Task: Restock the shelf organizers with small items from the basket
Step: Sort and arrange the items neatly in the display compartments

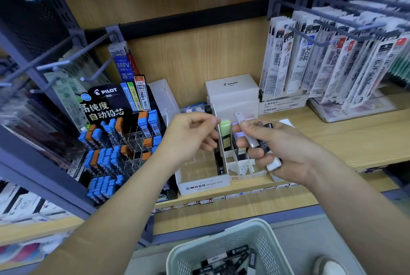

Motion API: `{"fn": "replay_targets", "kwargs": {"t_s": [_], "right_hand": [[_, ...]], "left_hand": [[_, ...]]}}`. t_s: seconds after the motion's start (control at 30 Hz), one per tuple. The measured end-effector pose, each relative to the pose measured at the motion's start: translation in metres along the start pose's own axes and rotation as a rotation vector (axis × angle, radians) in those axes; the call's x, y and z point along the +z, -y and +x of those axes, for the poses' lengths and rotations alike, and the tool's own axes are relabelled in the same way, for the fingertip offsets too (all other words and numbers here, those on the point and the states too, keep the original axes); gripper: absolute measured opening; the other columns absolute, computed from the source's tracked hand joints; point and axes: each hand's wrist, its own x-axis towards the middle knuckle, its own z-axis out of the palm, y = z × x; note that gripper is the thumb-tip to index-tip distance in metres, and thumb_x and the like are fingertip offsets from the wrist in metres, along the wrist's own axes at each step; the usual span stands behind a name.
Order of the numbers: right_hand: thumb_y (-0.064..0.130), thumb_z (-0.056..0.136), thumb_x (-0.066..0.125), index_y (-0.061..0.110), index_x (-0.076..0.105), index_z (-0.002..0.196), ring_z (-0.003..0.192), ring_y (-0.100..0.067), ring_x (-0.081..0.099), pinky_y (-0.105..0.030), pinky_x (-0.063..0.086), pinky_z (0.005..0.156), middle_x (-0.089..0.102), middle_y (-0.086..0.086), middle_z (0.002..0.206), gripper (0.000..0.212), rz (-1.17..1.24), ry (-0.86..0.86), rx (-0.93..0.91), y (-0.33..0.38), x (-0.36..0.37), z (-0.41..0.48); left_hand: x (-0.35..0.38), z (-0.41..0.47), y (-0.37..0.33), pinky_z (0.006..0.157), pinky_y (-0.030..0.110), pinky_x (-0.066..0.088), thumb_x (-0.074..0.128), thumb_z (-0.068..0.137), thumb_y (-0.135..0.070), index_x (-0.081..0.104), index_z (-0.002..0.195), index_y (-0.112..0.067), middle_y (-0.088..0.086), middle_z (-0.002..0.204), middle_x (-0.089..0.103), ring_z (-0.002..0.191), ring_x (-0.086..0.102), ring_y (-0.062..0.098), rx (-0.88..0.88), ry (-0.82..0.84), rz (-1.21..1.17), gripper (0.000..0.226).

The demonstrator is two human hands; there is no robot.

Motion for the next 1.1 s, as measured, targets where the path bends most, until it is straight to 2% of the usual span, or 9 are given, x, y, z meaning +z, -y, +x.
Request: {"fn": "replay_targets", "kwargs": {"t_s": [0.1, 0.2, 0.37, 0.53, 0.67, 0.73, 0.8, 0.93, 1.1], "right_hand": [[0.026, 0.094, 0.058, 0.008, 0.069, 0.096, 0.041, -0.007, 0.036, -0.013, 0.025, 0.033, 0.059, -0.006, 0.065, 0.020, -0.022, 0.080, 0.034, -0.001, 0.004, -0.002], [0.027, 0.094, 0.057, 0.011, 0.068, 0.084, 0.038, -0.006, 0.032, -0.013, 0.021, 0.033, 0.052, -0.005, 0.062, 0.022, -0.023, 0.162, 0.087, -0.002, 0.008, -0.005], [0.032, 0.084, 0.065, 0.012, 0.069, 0.089, 0.041, -0.006, 0.035, -0.013, 0.023, 0.032, 0.061, -0.007, 0.068, 0.020, -0.007, 0.115, 0.022, -0.001, 0.008, -0.004], [0.012, 0.074, 0.071, 0.005, 0.067, 0.092, 0.048, -0.008, 0.045, -0.013, 0.027, 0.032, 0.070, -0.013, 0.085, 0.020, 0.055, -0.007, -0.139, -0.001, 0.004, 0.001], [0.011, 0.086, 0.066, 0.009, 0.064, 0.083, 0.050, -0.008, 0.044, -0.014, 0.025, 0.033, 0.064, -0.006, 0.074, 0.005, 0.068, -0.086, -0.152, -0.002, 0.006, 0.003], [0.013, 0.089, 0.066, 0.006, 0.065, 0.091, 0.051, -0.009, 0.046, -0.014, 0.025, 0.033, 0.063, -0.004, 0.070, 0.008, 0.040, -0.100, -0.154, -0.003, 0.007, 0.004], [0.013, 0.090, 0.065, 0.000, 0.065, 0.102, 0.050, -0.009, 0.047, -0.015, 0.026, 0.033, 0.062, -0.006, 0.073, 0.018, -0.020, -0.087, -0.158, -0.003, 0.007, 0.003], [0.013, 0.089, 0.066, 0.010, 0.064, 0.081, 0.048, -0.010, 0.043, -0.016, 0.025, 0.034, 0.057, 0.003, 0.061, 0.009, -0.199, 0.004, -0.146, -0.004, 0.010, -0.003], [0.018, 0.083, 0.073, 0.010, 0.065, 0.086, 0.044, -0.010, 0.037, -0.016, 0.026, 0.036, 0.057, 0.008, 0.053, 0.011, -0.323, 0.036, -0.120, -0.008, 0.015, -0.004]], "left_hand": [[-0.003, -0.006, -0.012, 0.066, 0.026, 0.056, 0.056, 0.094, -0.013, 0.068, 0.111, -0.015, 0.009, 0.088, 0.069, 0.069, 0.065, 0.016, -0.036, 0.154, -0.218, 0.021], [-0.002, -0.010, -0.012, 0.071, 0.026, 0.055, 0.061, 0.088, -0.006, 0.069, 0.110, -0.014, 0.006, 0.078, 0.068, 0.073, 0.064, 0.014, -0.011, 0.263, -0.211, 0.024], [-0.007, -0.006, -0.013, 0.060, 0.020, 0.054, 0.068, 0.080, -0.010, 0.073, 0.088, -0.005, 0.008, 0.068, 0.069, 0.062, 0.063, 0.013, -0.003, 0.081, -0.192, 0.011], [-0.009, -0.005, -0.011, 0.055, 0.018, 0.054, 0.069, 0.080, -0.015, 0.074, 0.082, -0.006, 0.009, 0.068, 0.069, 0.058, 0.062, 0.013, -0.113, 0.086, -0.196, 0.011], [-0.009, -0.008, -0.014, 0.058, 0.019, 0.054, 0.071, 0.073, -0.020, 0.075, 0.080, -0.009, 0.011, 0.072, 0.070, 0.061, 0.064, 0.014, -0.174, 0.247, -0.157, 0.014], [-0.008, -0.010, -0.015, 0.062, 0.020, 0.055, 0.071, 0.071, -0.025, 0.075, 0.082, -0.011, 0.009, 0.076, 0.071, 0.066, 0.065, 0.014, -0.191, 0.341, -0.096, 0.018], [-0.006, -0.011, -0.013, 0.066, 0.021, 0.056, 0.069, 0.077, -0.025, 0.074, 0.087, -0.011, 0.005, 0.076, 0.071, 0.068, 0.064, 0.013, -0.164, 0.328, -0.039, 0.019], [-0.006, -0.008, -0.012, 0.062, 0.023, 0.055, 0.065, 0.087, -0.019, 0.070, 0.105, -0.009, 0.006, 0.074, 0.066, 0.065, 0.060, 0.014, -0.067, 0.197, -0.081, 0.021], [-0.009, -0.009, -0.015, 0.061, 0.019, 0.054, 0.068, 0.084, -0.011, 0.072, 0.098, -0.006, 0.007, 0.071, 0.065, 0.061, 0.060, 0.009, -0.059, 0.254, 0.002, 0.015]]}}
